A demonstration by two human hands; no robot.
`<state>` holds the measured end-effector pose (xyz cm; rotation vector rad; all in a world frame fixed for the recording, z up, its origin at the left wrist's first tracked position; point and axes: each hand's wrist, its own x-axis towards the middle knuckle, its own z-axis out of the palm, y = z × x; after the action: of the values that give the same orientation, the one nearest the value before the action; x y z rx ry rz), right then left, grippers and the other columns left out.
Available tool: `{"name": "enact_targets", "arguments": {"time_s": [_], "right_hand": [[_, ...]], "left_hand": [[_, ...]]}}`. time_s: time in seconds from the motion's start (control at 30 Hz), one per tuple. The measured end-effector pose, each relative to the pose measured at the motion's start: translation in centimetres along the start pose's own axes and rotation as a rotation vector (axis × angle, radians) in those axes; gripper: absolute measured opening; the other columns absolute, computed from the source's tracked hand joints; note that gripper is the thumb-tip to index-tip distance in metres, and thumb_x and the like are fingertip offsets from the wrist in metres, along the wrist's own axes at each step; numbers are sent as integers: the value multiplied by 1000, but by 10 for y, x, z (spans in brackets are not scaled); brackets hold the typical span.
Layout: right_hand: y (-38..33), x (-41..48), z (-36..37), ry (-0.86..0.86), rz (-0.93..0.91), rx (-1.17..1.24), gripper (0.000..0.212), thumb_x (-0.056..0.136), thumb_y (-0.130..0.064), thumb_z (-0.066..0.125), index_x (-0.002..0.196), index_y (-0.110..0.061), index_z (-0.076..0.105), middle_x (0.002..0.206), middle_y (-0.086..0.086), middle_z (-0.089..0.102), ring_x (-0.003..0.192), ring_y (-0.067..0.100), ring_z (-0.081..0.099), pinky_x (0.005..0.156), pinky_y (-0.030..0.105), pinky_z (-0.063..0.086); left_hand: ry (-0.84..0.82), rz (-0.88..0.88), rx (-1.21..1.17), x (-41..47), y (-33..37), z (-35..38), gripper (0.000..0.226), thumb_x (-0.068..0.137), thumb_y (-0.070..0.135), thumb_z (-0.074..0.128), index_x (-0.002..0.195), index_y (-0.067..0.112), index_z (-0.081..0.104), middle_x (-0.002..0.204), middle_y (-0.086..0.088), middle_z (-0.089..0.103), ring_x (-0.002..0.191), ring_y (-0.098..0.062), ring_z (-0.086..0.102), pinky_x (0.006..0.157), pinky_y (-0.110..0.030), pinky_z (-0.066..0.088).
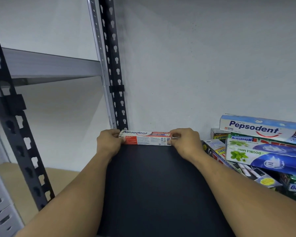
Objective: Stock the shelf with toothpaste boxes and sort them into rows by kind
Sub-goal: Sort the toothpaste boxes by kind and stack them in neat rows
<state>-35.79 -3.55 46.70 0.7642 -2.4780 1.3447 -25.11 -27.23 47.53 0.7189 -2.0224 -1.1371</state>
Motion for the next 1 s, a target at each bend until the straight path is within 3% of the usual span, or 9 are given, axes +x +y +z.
{"name": "enact_targets", "arguments": {"time_s": [0.2,0.37,0.63,1.0], "right_hand": [[0,0,-1,-4,-24,-10,35,86,-18,77,121,-17,72,119,2,72,91,8,61,84,15,42],[0,-1,-1,-5,-25,-13,34,86,-19,77,120,-19,72,118,1,72,97,12,66,88,19,46],[-1,-1,-1,-12,-21,-16,34,87,-15,77,120,-18,71,117,2,72,92,10,64,84,16,45],[0,-1,-1,-20,-26,-8,32,85,-13,78,115,-19,72,116,1,73,95,11,69,82,16,48]], "left_hand": [[18,52,53,-3,2,2,43,84,8,78,126,9,67,116,-7,73,99,-15,63,96,-26,46],[18,61,71,-3,3,2,40,86,9,77,124,10,68,115,-7,73,96,-14,62,91,-24,44],[21,68,98,-4,3,2,40,87,12,77,125,10,68,117,-7,73,96,-15,62,98,-32,48],[18,70,107,-1,-1,3,39,85,13,78,123,11,67,116,-6,73,103,-19,66,99,-32,49]]}}
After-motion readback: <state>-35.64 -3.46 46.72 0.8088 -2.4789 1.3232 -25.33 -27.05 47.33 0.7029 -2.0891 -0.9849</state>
